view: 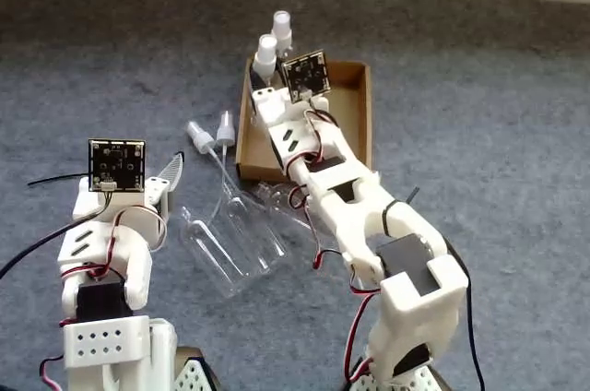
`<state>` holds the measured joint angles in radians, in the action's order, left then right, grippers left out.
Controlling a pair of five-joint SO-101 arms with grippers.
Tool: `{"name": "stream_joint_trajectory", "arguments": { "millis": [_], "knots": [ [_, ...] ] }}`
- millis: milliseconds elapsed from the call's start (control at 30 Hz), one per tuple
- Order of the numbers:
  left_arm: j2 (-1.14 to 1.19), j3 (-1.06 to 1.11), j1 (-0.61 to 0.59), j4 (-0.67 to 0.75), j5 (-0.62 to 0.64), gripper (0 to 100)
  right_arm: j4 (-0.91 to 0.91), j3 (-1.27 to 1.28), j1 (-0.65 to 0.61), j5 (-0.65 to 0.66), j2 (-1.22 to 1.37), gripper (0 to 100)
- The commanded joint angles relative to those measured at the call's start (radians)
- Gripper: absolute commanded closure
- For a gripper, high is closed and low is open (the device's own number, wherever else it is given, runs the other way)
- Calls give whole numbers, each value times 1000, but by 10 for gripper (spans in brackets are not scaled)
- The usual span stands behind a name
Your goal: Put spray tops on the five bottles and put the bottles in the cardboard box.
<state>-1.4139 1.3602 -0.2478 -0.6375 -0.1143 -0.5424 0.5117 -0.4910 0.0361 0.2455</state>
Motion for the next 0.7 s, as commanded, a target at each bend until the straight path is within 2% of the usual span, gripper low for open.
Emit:
{"name": "stream_joint_trajectory", "arguments": {
  "millis": [0, 533, 667],
  "knots": [
    [4, -8, -8, 18, 8, 734, -15, -64, -8, 12, -13, 988],
    [4, -8, -8, 18, 8, 734, -15, -62, -10, 14, -13, 988],
    [4, -8, -8, 18, 8, 734, -13, -61, -10, 14, -13, 929]
  ]
}}
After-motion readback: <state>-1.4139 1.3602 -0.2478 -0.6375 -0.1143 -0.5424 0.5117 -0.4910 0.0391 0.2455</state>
